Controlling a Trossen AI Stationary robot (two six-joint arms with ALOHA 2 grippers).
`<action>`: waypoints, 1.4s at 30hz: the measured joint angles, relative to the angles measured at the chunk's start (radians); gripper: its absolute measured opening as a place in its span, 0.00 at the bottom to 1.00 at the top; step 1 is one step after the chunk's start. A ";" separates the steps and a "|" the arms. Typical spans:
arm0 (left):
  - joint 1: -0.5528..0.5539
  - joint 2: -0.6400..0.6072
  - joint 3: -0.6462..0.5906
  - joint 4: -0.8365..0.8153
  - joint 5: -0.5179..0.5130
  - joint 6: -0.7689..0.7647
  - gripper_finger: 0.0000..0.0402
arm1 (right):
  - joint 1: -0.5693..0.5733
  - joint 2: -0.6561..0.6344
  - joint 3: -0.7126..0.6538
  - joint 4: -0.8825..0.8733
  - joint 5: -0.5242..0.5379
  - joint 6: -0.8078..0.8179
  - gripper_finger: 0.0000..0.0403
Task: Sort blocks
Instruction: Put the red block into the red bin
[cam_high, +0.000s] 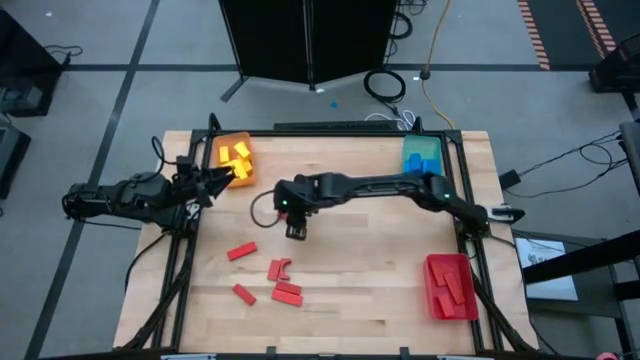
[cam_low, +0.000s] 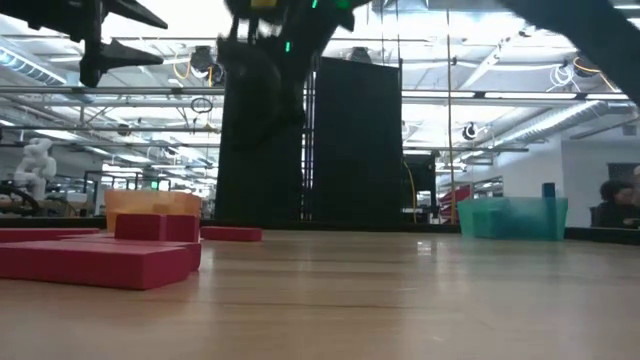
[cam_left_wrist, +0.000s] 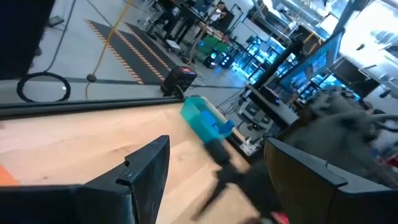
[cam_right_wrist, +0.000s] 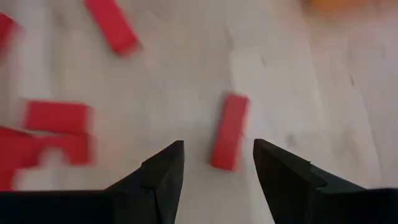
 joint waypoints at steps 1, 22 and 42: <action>0.000 0.000 0.000 0.000 0.010 0.002 0.64 | -0.007 0.022 0.022 -0.035 -0.004 -0.006 0.46; 0.000 -0.002 0.000 -0.026 0.261 0.174 0.64 | -0.034 0.190 0.066 0.028 -0.025 0.035 0.71; 0.000 -0.002 0.001 -0.116 0.259 0.155 0.64 | -0.035 0.240 0.062 -0.022 -0.017 0.150 0.16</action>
